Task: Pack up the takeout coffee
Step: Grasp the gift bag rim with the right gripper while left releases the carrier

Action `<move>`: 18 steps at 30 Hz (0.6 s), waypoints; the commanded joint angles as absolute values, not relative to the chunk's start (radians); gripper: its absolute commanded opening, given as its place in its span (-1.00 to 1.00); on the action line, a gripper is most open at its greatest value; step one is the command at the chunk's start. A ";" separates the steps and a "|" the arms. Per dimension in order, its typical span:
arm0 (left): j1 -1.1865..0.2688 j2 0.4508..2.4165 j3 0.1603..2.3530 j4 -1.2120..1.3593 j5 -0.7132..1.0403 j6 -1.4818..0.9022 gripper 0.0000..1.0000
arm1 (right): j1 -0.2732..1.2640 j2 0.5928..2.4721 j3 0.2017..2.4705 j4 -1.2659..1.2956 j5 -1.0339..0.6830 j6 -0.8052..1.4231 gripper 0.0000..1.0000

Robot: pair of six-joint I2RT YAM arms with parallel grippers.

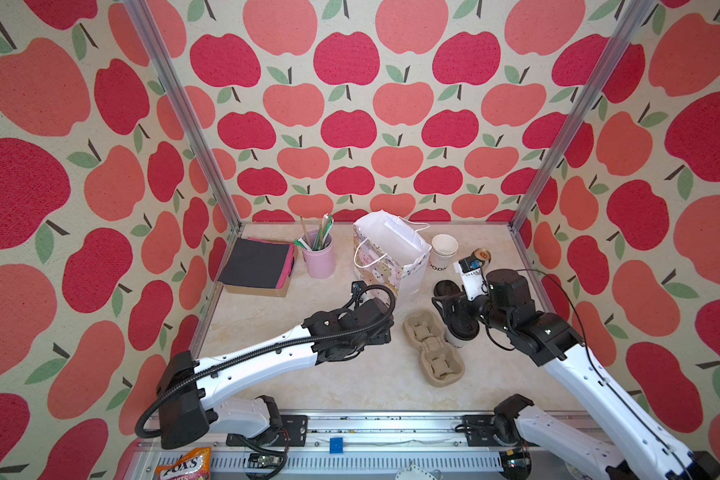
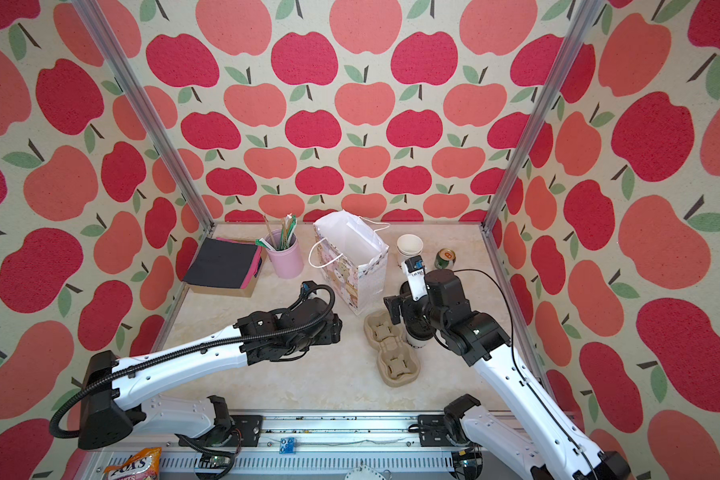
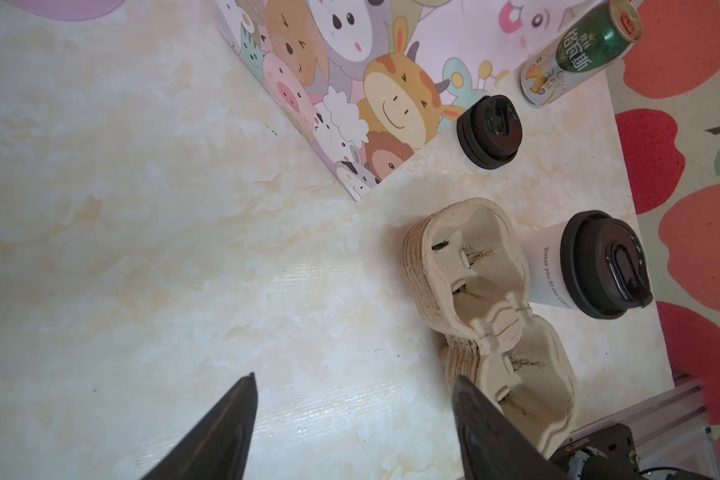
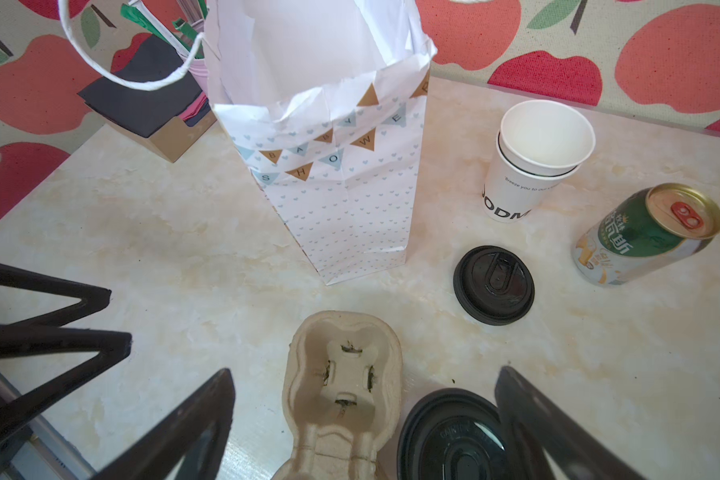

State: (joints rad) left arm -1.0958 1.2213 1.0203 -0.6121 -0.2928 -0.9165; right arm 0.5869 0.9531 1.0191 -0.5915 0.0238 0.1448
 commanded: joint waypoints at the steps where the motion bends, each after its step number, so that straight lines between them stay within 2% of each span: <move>1: -1.103 1.095 0.938 -0.566 -0.335 -0.817 0.74 | 0.580 1.042 1.142 -0.576 0.022 0.086 0.99; 3: -1.103 1.002 0.868 -0.520 -0.341 -0.784 0.90 | 0.577 1.108 1.211 -0.581 0.040 0.064 0.99; 6: -1.103 0.892 0.762 -0.403 -0.377 -0.687 0.98 | 0.567 1.213 1.319 -0.592 0.046 0.037 0.99; 11: -1.102 0.723 0.636 -0.223 -0.474 -0.586 0.98 | 0.537 1.401 1.526 -0.661 0.044 0.003 0.97; 15: -1.101 0.591 0.538 -0.121 -0.440 -0.544 0.98 | 0.526 1.536 1.683 -0.709 0.051 -0.040 0.92; 18: -1.101 0.509 0.515 -0.176 -0.376 -0.522 0.98 | 0.519 1.620 1.765 -0.724 0.048 -0.065 0.84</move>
